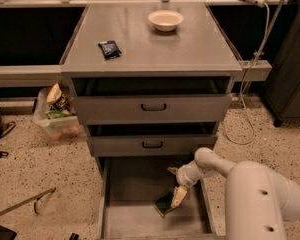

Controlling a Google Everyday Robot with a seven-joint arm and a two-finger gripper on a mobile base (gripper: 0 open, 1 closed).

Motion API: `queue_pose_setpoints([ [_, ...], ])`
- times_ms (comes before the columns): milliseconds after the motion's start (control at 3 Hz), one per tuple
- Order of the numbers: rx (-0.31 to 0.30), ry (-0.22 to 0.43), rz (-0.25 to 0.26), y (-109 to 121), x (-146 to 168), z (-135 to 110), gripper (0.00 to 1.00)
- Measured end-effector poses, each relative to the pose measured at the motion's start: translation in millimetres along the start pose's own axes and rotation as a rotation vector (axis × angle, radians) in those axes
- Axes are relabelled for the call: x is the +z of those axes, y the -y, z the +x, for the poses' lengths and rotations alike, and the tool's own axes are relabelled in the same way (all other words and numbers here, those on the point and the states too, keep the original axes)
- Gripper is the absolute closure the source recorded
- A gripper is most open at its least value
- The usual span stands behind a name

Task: Pick sponge from bottom drawer and place on counter

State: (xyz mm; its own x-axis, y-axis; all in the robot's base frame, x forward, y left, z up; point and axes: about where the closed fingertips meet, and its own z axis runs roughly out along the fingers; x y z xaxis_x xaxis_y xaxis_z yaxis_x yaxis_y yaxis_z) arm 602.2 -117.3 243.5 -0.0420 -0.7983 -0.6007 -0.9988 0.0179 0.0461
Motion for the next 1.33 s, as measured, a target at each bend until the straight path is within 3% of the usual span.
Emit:
queue_pose_setpoints([
  [333,-0.078,-0.009,-0.122,-14.9,41.9,12.6,0.0],
  [667,-0.078,-0.009,-0.122,-15.0,42.0,12.6,0.0],
  [1000,-0.045,-0.007,-0.159,-19.4,62.3,32.5,0.0],
  [1333,0.021,-0.009,-0.193,-27.6,92.1,67.8,0.0],
])
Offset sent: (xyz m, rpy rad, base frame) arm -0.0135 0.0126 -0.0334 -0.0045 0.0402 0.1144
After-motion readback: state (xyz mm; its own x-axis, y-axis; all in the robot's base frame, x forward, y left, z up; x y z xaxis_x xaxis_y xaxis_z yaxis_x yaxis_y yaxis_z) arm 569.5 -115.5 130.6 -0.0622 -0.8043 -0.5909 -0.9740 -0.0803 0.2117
